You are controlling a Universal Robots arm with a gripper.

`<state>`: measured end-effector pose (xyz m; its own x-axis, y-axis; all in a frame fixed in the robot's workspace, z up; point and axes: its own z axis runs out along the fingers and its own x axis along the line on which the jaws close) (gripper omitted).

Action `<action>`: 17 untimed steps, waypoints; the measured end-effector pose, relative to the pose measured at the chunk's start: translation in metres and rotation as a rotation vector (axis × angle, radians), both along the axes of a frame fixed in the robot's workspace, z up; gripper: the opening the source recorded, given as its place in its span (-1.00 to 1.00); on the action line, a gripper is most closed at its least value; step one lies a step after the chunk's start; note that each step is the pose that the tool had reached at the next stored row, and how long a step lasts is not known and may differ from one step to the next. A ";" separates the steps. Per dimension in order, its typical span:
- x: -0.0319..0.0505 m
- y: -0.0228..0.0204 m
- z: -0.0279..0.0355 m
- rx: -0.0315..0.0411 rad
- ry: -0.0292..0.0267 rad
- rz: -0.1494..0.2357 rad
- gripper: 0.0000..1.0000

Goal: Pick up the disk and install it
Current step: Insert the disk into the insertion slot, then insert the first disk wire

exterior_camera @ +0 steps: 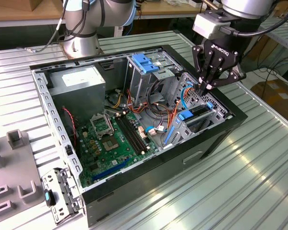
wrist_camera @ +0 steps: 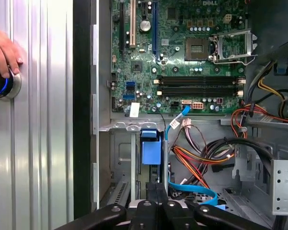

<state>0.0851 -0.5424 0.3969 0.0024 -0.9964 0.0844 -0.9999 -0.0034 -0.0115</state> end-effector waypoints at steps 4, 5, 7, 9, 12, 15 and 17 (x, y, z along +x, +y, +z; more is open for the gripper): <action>0.0000 0.0000 -0.0001 0.0001 0.0000 0.000 -0.76; 0.0000 0.0000 -0.0002 0.0001 0.0000 0.000 -0.76; 0.0000 0.0000 -0.0002 0.0002 0.0000 0.000 -0.76; 0.0000 0.0000 -0.0003 0.0002 0.0000 0.000 -0.76; 0.0000 0.0000 -0.0003 0.0002 0.0000 0.000 -0.76; 0.0020 -0.0001 -0.0004 0.0002 0.0000 0.016 -0.76; 0.0027 -0.0001 -0.0004 0.0001 0.0000 0.052 -0.76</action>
<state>0.0878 -0.5425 0.3964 0.0546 -0.9949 0.0844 -0.9984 -0.0557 -0.0115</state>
